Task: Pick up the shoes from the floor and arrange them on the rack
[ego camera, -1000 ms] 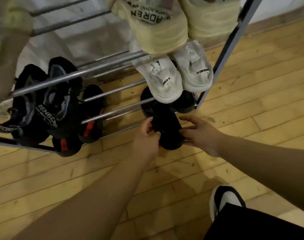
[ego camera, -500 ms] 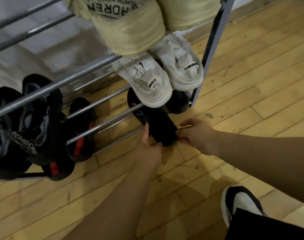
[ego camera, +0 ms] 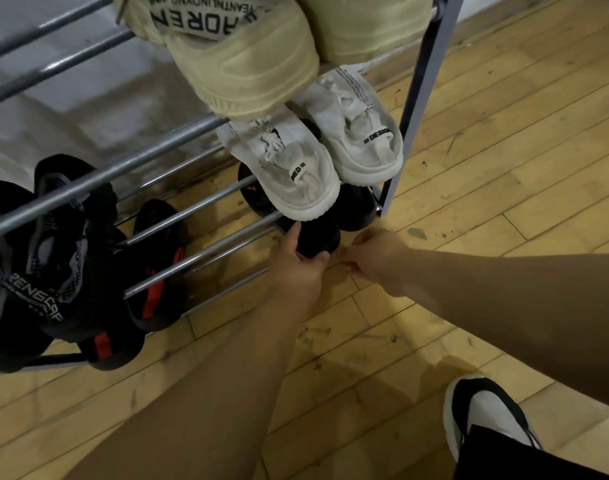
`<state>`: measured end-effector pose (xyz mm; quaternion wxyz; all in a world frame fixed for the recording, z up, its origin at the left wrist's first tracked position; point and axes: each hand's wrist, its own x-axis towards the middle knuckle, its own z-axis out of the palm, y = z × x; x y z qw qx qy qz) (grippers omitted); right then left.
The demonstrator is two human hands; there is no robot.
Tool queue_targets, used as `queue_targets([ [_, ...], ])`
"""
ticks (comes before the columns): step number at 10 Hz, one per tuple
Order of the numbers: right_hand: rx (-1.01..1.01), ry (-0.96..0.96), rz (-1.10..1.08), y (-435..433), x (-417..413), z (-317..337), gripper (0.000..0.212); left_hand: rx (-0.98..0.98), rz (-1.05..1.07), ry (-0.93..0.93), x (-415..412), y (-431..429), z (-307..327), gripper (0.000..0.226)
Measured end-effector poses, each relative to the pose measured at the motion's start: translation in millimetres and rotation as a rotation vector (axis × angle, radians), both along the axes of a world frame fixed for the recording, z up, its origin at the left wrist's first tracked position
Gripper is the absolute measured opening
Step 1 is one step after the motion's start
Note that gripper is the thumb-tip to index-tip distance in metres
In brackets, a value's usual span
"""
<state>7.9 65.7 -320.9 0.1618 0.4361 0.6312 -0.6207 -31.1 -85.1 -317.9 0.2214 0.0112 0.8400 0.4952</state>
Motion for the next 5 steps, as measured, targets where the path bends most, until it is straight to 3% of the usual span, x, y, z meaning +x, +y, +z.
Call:
queue_targets([
  [2,0.26,-0.059,0.182,9,13,-2,0.016,-0.176,-0.057,-0.046,5,13,-15,0.084],
  [5,0.236,-0.049,0.355,0,25,11,0.038,-0.122,-0.137,-0.093,21,-7,-4,0.094],
])
